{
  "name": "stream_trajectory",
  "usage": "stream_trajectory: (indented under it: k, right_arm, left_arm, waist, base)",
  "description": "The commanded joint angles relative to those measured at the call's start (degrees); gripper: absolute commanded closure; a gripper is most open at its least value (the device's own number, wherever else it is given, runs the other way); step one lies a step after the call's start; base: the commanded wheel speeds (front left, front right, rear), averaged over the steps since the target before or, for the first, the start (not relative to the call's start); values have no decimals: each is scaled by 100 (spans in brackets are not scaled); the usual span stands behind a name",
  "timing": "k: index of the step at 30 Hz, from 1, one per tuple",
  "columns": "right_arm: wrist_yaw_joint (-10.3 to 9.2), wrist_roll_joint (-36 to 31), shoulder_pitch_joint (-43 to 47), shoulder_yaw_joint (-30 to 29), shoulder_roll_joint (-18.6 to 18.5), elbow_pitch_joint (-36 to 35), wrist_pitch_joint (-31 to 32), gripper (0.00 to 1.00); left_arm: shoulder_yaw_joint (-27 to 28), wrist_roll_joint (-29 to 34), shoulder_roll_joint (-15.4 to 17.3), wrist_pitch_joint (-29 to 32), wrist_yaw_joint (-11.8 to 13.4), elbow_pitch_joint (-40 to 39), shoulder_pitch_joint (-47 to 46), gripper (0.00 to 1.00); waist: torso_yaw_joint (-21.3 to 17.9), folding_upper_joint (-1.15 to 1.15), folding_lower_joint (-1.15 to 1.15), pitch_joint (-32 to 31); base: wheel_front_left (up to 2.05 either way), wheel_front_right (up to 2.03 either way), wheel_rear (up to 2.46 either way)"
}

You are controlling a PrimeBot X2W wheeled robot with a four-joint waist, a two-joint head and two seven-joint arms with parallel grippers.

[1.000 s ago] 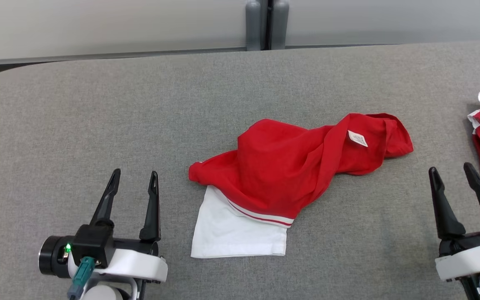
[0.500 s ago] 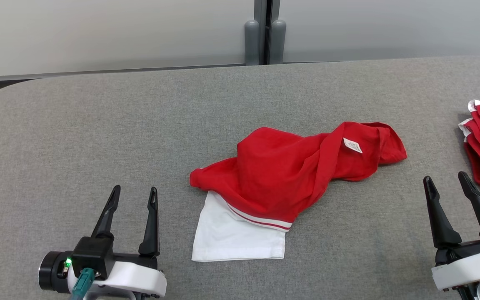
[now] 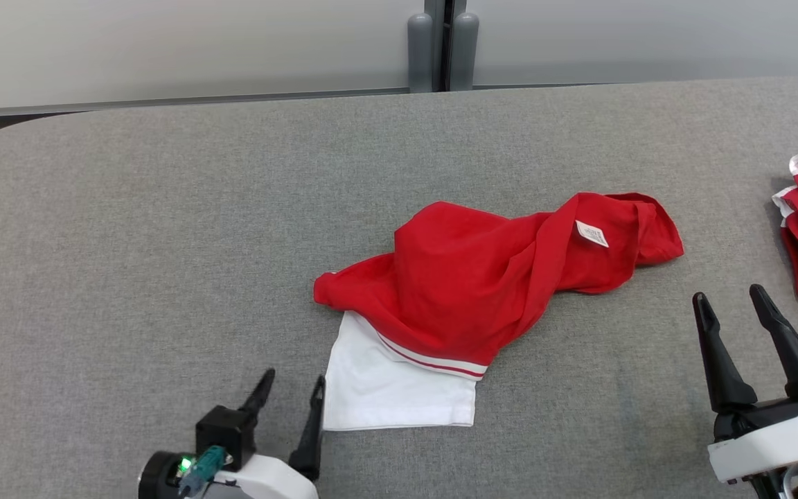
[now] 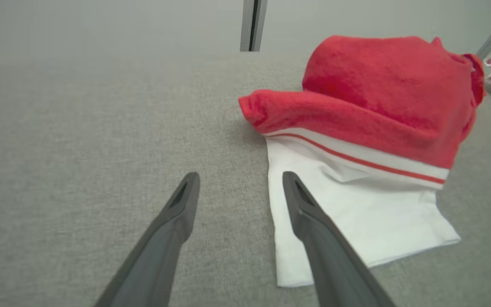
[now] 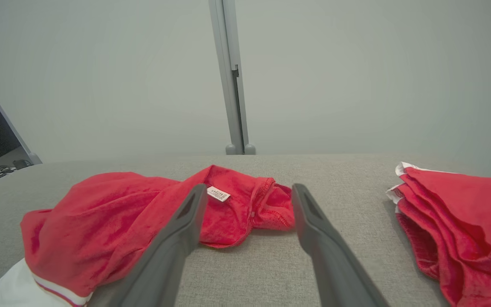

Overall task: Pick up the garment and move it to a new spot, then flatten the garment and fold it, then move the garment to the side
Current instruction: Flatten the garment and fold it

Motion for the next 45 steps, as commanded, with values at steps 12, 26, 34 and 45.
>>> stream_trajectory:
  k: [12,26,34,45]
  right_arm:
    - [0,153,-125,9,-47,334,-54,0]
    - [0,539,-1583,823,-353,1919,-212,0]
    - [0,814,-2256,1159,-417,2840,-436,100]
    - [0,1055,-2106,912,-691,2359,-929,100]
  left_arm:
    - [-448,-379,-244,121,-359,1023,-119,100]
    - [-563,-382,-284,-262,-278,1190,-799,100]
    - [-654,-472,-306,-536,-219,1265,-1006,100]
    - [-81,-117,-141,-840,86,-410,-1149,100]
  waist:
    - [-46,0,0,170]
    - [297,0,0,739]
    - [367,0,0,823]
    - [176,0,0,574]
  base:
    - [0,0,0]
    - [0,0,0]
    - [0,0,0]
    - [0,0,0]
